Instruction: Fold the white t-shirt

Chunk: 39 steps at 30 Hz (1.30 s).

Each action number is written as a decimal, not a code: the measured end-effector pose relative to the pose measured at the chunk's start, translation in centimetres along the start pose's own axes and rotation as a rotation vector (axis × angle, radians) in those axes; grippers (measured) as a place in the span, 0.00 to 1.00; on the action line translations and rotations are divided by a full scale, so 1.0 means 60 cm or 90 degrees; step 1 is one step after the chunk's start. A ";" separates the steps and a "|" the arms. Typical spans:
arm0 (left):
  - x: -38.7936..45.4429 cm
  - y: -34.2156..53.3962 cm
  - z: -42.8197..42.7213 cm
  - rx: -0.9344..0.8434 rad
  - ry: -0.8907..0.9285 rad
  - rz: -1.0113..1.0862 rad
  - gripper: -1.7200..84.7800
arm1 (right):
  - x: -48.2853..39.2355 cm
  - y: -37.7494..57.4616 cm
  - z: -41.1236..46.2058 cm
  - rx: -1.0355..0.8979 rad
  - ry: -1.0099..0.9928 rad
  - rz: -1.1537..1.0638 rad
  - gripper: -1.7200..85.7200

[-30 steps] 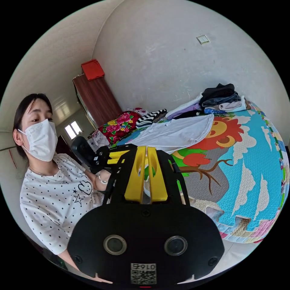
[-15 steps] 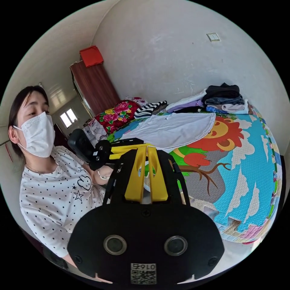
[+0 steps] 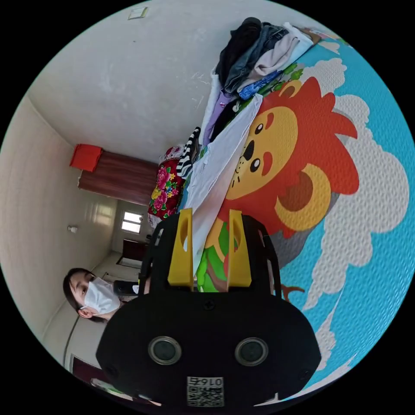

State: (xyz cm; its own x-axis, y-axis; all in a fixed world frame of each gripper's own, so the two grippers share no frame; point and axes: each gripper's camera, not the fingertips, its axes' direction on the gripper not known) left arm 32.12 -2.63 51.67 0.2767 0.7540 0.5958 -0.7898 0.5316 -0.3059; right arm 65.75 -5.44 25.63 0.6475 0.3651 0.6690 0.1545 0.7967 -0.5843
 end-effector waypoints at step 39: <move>-0.451 0.724 -0.268 0.192 -0.033 -0.345 0.01 | -0.646 -0.641 0.609 0.049 0.221 -0.281 0.02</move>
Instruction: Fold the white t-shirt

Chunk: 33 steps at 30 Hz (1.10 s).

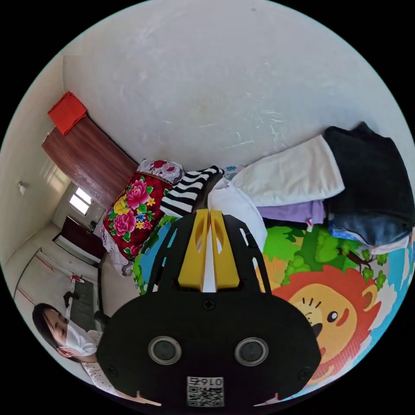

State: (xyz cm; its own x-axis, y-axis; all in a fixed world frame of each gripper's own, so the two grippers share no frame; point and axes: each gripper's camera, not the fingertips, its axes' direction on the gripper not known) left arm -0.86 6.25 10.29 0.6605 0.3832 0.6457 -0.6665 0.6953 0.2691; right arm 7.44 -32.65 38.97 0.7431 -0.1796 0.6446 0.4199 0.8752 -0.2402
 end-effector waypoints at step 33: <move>-0.248 0.378 -0.219 0.007 -0.191 -0.214 0.01 | -0.559 0.041 0.441 -0.051 0.200 -0.209 0.10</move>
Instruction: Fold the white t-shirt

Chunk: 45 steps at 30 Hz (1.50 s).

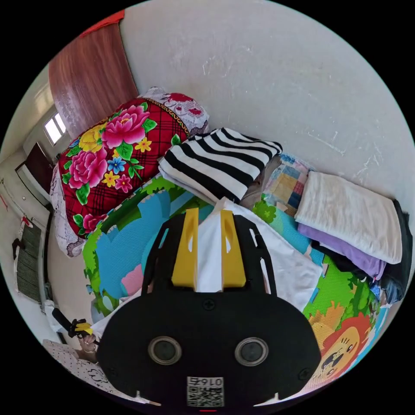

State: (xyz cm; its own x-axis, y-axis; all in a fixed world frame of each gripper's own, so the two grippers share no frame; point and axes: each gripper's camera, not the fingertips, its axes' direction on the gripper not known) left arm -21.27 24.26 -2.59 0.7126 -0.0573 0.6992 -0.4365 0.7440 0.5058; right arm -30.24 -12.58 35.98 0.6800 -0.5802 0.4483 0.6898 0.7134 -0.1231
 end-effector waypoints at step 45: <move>0.270 -0.082 0.043 -0.282 -0.026 0.294 0.01 | -0.612 1.131 -0.436 0.052 0.283 -0.488 0.18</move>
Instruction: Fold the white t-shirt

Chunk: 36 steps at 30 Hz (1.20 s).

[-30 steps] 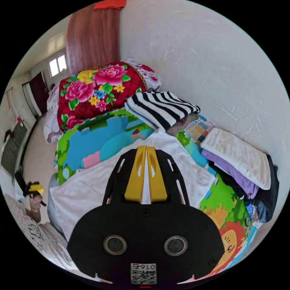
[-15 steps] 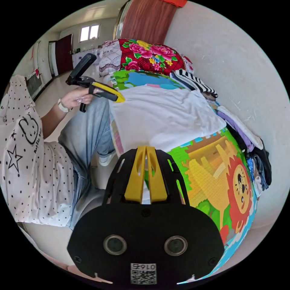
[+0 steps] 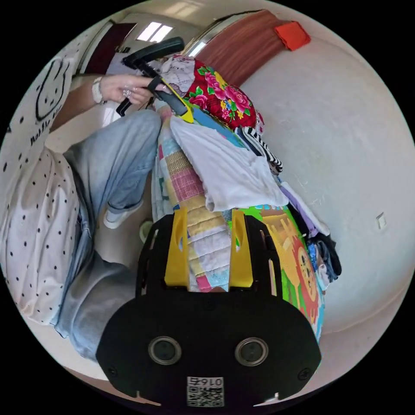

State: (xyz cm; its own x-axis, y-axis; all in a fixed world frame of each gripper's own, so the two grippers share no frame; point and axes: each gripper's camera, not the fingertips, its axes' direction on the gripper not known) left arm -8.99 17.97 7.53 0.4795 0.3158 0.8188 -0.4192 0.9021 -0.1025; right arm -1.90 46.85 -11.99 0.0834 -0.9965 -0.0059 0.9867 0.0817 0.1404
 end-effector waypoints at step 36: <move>0.302 -0.199 -0.082 -0.083 -0.419 0.478 0.12 | 0.271 0.090 -0.149 0.045 -0.314 0.221 0.03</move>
State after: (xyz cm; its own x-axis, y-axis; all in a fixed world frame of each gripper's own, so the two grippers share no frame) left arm 8.50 14.37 20.82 -0.4120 0.6262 0.6619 -0.3318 0.5735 -0.7490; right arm 6.02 31.22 -20.16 0.3073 -0.8040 0.5091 0.9003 0.4189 0.1181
